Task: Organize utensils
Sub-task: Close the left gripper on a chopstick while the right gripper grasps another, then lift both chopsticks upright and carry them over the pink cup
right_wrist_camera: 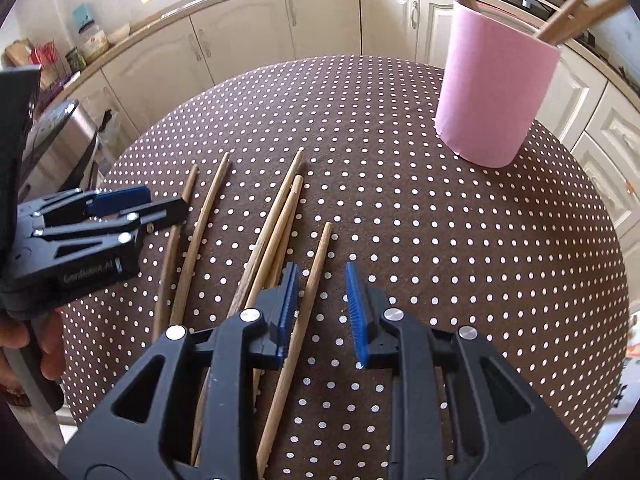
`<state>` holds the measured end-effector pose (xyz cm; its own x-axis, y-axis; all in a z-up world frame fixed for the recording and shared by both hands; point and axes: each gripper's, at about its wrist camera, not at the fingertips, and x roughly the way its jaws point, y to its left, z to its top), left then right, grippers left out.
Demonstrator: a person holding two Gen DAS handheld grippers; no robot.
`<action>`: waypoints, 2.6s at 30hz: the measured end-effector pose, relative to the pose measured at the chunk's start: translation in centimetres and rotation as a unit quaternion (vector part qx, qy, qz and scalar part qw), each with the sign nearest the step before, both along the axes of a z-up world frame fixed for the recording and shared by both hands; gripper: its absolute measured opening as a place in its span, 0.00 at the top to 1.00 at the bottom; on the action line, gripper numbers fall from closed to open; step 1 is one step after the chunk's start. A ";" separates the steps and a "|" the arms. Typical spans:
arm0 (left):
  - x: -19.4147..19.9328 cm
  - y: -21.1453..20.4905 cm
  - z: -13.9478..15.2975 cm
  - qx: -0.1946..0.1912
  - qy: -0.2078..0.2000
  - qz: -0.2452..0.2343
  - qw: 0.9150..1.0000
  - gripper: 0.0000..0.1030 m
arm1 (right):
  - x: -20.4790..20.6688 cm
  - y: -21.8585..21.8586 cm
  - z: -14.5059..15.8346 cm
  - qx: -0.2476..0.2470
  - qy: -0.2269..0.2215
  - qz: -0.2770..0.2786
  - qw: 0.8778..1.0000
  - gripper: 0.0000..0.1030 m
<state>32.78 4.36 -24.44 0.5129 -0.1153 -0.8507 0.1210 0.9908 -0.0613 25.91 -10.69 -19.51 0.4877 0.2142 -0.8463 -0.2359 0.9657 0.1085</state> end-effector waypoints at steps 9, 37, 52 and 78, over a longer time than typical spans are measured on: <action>1.8 -1.6 0.1 0.042 0.004 0.000 0.999 0.89 | 1.9 1.5 -0.2 -0.022 0.030 0.017 0.999 0.76; -3.3 -1.3 8.9 -0.078 -0.101 -0.048 0.991 0.95 | -1.5 -5.0 6.0 0.084 -0.057 -0.011 0.995 0.95; -9.6 -4.7 18.0 -0.114 -0.219 -0.090 0.965 0.95 | -6.2 -7.5 15.1 0.129 -0.186 -0.022 0.974 0.95; -5.6 -12.5 24.5 -0.133 -0.330 -0.110 0.928 0.95 | -5.7 -12.6 20.7 0.121 -0.284 -0.056 0.950 0.95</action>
